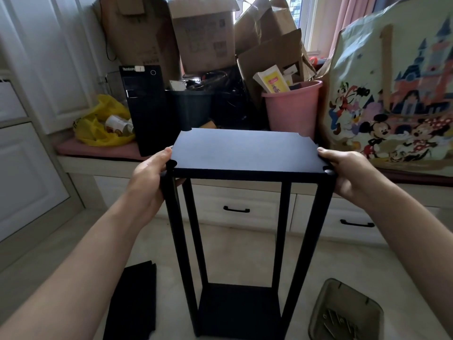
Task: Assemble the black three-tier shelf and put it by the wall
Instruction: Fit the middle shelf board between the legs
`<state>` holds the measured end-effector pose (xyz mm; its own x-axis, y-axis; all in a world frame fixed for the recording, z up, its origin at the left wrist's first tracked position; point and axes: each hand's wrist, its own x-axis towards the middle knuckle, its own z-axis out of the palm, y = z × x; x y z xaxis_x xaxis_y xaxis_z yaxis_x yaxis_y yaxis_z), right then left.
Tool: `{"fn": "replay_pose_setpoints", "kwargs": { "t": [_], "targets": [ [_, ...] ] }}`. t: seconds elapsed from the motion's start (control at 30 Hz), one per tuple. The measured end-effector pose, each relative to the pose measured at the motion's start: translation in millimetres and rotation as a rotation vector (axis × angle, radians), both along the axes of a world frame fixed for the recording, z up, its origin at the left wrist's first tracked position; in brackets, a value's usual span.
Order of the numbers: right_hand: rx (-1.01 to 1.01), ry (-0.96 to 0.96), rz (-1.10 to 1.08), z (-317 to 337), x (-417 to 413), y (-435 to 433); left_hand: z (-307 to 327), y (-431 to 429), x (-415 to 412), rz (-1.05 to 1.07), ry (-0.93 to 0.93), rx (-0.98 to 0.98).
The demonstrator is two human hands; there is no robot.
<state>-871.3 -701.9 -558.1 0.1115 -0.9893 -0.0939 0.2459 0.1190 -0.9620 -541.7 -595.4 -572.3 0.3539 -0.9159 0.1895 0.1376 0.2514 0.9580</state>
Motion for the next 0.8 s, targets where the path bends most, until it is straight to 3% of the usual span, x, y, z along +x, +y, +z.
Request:
{"fn": "replay_pose_setpoints", "kwargs": {
  "t": [0.27, 0.8],
  "targets": [
    [-0.047, 0.046, 0.023, -5, -7, 9, 0, 11, -1, -0.018, 0.007, 0.004],
    [-0.085, -0.041, 0.047, -7, -4, 17, -3, 19, 6, -0.031, 0.065, 0.024]
  ]
}}
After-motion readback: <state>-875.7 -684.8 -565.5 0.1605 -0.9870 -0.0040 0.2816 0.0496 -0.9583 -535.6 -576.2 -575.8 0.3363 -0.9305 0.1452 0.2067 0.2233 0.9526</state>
